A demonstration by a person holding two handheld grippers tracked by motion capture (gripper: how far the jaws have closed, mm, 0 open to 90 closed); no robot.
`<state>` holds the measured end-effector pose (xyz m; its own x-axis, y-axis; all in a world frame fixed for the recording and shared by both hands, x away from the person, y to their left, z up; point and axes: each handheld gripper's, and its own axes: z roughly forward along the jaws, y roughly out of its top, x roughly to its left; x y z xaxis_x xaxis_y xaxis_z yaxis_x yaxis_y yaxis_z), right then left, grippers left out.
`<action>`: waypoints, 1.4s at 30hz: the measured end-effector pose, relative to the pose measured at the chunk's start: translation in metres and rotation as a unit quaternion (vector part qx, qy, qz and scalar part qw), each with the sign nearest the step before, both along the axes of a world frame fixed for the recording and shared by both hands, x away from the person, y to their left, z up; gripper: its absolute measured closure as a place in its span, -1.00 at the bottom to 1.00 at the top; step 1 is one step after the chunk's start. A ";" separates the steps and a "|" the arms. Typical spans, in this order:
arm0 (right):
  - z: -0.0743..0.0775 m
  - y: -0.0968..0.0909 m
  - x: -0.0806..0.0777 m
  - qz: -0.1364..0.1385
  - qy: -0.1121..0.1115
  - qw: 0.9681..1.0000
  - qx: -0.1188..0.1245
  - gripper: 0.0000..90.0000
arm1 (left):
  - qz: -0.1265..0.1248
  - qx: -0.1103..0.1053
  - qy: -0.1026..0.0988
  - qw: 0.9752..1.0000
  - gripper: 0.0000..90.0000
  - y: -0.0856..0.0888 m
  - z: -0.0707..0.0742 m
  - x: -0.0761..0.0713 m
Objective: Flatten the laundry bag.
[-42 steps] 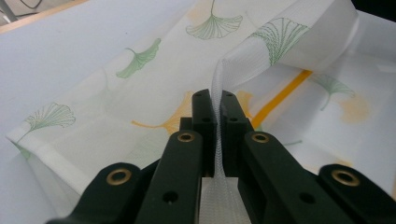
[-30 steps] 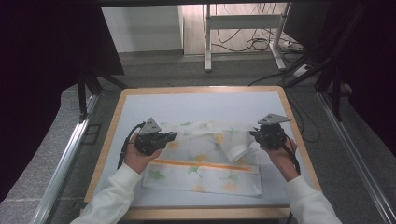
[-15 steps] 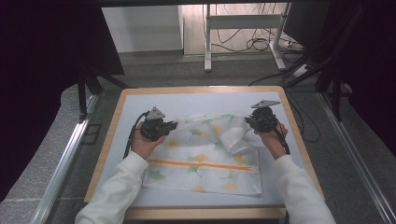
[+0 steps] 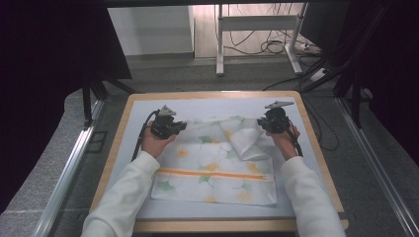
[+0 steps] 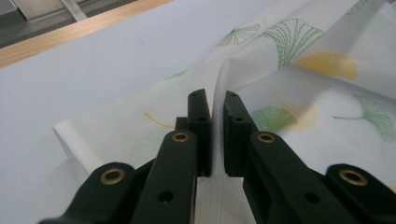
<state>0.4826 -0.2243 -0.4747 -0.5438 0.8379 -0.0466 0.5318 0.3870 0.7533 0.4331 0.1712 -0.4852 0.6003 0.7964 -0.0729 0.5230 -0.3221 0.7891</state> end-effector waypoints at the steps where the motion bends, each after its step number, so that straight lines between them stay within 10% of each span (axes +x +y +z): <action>1: 0.000 0.000 0.000 0.000 0.000 1.000 0.000 0.82 | 0.003 0.000 0.003 1.000 0.89 0.000 0.000 0.003; 7: -0.002 0.000 0.025 -0.051 -0.010 0.999 -0.011 0.25 | 0.023 0.002 -0.006 1.000 0.65 -0.001 0.002 0.025; 9: 0.002 -0.001 0.028 -0.062 -0.016 0.998 0.001 0.14 | 0.037 -0.016 -0.023 0.999 0.28 0.002 0.010 0.026; 20: 0.045 -0.003 0.019 -0.056 -0.041 0.997 0.028 -0.37 | 0.024 -0.044 -0.053 0.997 -0.28 0.018 0.042 -0.005; 29: 0.050 0.004 -0.026 -0.003 -0.035 0.998 0.046 -0.41 | -0.038 -0.011 -0.038 0.998 -0.29 -0.003 0.026 -0.064; 42: 0.000 0.003 -0.097 0.063 0.017 0.997 0.039 -0.37 | -0.052 0.031 0.003 0.998 -0.32 -0.009 -0.023 -0.100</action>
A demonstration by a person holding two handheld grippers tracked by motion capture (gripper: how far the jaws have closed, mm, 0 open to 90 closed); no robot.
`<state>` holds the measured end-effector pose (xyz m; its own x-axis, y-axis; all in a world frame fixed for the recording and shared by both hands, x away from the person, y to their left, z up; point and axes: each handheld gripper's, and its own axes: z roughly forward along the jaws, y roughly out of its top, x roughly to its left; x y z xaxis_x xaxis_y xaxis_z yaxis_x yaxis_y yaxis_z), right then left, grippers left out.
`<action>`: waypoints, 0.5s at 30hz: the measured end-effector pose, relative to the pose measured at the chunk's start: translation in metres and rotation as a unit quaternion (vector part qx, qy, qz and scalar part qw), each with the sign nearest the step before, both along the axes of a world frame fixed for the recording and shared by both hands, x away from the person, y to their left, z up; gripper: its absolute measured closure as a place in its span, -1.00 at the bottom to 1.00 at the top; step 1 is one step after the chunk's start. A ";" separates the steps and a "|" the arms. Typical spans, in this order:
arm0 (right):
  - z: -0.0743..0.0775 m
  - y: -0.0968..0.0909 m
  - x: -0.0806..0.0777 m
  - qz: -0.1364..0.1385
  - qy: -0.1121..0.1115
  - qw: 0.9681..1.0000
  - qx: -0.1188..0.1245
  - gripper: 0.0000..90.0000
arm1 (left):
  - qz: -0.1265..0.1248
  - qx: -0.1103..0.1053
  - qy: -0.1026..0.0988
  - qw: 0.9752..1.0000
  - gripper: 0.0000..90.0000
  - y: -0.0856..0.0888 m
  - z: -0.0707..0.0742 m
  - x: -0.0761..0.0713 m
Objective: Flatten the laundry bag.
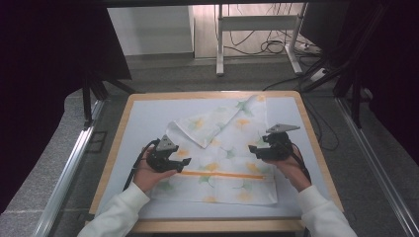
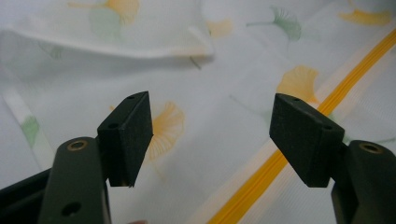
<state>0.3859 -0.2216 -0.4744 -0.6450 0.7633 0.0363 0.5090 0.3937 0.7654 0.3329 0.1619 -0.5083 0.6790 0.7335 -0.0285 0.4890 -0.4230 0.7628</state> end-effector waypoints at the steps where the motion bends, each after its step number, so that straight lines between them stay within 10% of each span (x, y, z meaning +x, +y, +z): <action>1: -0.005 -0.001 -0.004 0.004 0.007 1.000 -0.002 -0.37 | 0.001 0.001 0.005 1.000 -0.32 0.000 -0.003 -0.001; 9: -0.017 0.010 -0.037 0.054 0.029 0.998 -0.007 -0.37 | 0.000 0.005 0.016 1.000 -0.31 -0.001 -0.013 -0.005; 15: -0.019 0.046 -0.067 0.134 0.045 0.990 -0.024 -0.44 | -0.001 0.024 0.013 1.000 -0.32 -0.004 -0.017 -0.006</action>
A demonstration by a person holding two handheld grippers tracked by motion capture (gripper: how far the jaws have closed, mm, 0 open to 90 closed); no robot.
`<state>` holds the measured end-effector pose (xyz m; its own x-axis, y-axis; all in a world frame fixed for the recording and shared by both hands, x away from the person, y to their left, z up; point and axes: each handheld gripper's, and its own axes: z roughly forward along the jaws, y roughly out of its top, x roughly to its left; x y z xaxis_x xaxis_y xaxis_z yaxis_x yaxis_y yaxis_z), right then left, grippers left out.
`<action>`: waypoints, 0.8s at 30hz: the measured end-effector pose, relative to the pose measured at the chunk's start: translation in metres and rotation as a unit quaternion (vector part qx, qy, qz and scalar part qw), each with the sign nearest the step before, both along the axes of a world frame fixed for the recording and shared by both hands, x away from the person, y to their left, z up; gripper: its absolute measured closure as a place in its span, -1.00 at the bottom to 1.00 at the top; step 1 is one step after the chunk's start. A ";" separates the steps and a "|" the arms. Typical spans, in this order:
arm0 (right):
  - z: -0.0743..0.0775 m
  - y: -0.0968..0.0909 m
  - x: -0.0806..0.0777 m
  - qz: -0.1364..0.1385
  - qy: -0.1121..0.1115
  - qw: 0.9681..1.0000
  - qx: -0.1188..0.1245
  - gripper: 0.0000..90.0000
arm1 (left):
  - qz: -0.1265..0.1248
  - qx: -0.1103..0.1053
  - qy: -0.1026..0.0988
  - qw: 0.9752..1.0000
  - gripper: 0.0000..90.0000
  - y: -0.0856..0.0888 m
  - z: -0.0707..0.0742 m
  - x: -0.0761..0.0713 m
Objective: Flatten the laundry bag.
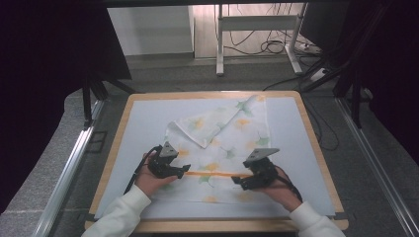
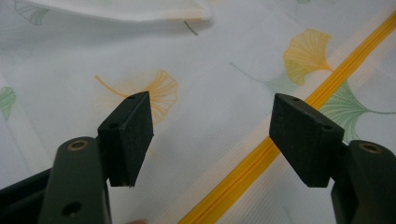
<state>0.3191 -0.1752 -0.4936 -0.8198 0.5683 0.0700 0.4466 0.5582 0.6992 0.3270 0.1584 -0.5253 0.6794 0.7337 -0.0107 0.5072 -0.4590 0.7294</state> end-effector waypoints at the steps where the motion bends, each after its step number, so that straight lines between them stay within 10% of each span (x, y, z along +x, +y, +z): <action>1: -0.001 0.008 -0.007 0.017 0.001 1.000 -0.007 -0.46 | -0.001 -0.001 0.001 1.000 -0.32 0.000 -0.001 0.000; 9: -0.014 0.059 -0.038 0.108 0.011 0.992 -0.063 -0.64 | -0.004 -0.003 0.010 1.000 -0.31 0.000 -0.004 0.002; 19: -0.029 0.076 -0.043 0.117 -0.025 0.985 -0.123 -0.60 | -0.005 0.000 0.026 1.000 -0.31 0.000 -0.010 0.004; 24: -0.026 0.074 -0.042 0.116 -0.027 0.986 -0.118 -0.26 | -0.008 0.007 0.041 0.999 -0.30 0.000 -0.015 0.007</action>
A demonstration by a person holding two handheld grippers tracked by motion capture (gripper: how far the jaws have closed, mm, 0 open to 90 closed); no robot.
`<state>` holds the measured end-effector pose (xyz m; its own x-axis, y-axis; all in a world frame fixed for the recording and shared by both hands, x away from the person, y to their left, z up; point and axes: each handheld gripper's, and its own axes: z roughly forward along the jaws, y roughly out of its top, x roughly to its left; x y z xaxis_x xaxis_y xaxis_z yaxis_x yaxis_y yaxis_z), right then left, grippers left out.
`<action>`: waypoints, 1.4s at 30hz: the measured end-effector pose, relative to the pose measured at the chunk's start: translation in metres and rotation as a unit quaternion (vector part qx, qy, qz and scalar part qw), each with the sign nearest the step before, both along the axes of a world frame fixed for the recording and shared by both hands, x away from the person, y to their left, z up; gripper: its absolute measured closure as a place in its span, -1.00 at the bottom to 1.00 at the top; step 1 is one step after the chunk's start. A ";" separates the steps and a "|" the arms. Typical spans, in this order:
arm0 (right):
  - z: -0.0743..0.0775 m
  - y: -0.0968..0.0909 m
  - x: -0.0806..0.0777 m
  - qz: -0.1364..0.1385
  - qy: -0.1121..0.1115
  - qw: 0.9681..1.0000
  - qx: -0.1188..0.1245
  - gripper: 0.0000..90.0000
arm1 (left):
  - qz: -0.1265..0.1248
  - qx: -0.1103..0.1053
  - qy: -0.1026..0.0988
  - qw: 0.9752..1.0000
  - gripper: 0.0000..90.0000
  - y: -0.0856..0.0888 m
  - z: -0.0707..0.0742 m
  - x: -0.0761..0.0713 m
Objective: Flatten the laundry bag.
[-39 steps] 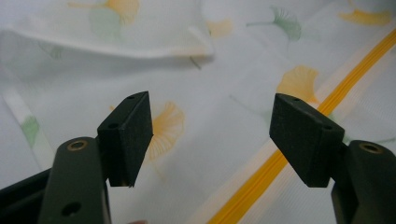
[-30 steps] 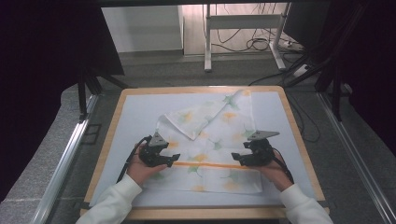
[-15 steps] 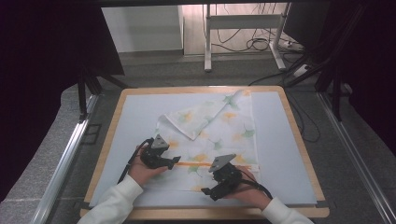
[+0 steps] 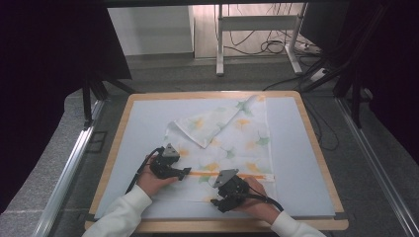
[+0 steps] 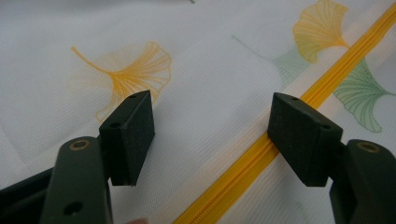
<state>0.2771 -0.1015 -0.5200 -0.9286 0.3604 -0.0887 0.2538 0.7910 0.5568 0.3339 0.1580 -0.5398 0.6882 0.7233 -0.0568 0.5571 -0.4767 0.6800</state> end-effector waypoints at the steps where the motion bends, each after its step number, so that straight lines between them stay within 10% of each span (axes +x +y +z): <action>1: 0.000 0.000 0.001 0.001 0.005 1.000 0.003 -0.20 | -0.001 0.000 0.001 1.000 -0.30 0.000 0.000 0.000; 16: 0.002 -0.008 0.011 -0.007 0.026 0.999 0.027 0.90 | -0.001 -0.002 0.002 1.000 -0.29 0.001 0.000 0.001; 42: 0.007 -0.029 -0.004 0.000 0.081 0.993 0.086 0.98 | -0.005 -0.018 -0.018 1.000 -0.33 -0.001 0.007 -0.004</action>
<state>0.2735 -0.1307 -0.5134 -0.9255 0.3576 0.1251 0.3516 0.6876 0.6352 0.3299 0.1570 -0.5329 0.6975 0.7143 -0.0572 0.5271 -0.4574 0.7162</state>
